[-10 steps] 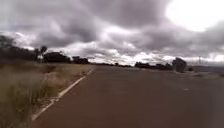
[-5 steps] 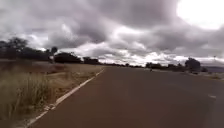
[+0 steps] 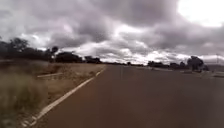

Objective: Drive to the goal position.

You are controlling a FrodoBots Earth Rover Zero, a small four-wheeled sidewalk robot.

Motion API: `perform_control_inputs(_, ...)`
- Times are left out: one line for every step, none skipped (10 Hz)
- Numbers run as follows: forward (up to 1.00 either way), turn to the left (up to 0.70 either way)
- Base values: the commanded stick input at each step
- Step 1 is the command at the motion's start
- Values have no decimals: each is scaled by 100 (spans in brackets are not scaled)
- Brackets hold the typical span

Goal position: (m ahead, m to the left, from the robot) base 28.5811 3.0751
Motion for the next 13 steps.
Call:
perform_control_inputs(85, 4)
perform_control_inputs(85, -9)
perform_control_inputs(85, -26)
perform_control_inputs(85, -30)
perform_control_inputs(85, -30)
perform_control_inputs(85, -13)
perform_control_inputs(85, 4)
perform_control_inputs(85, 4)
perform_control_inputs(85, 4)
perform_control_inputs(85, 4)
perform_control_inputs(85, 4)
perform_control_inputs(85, 4)
perform_control_inputs(85, 4)
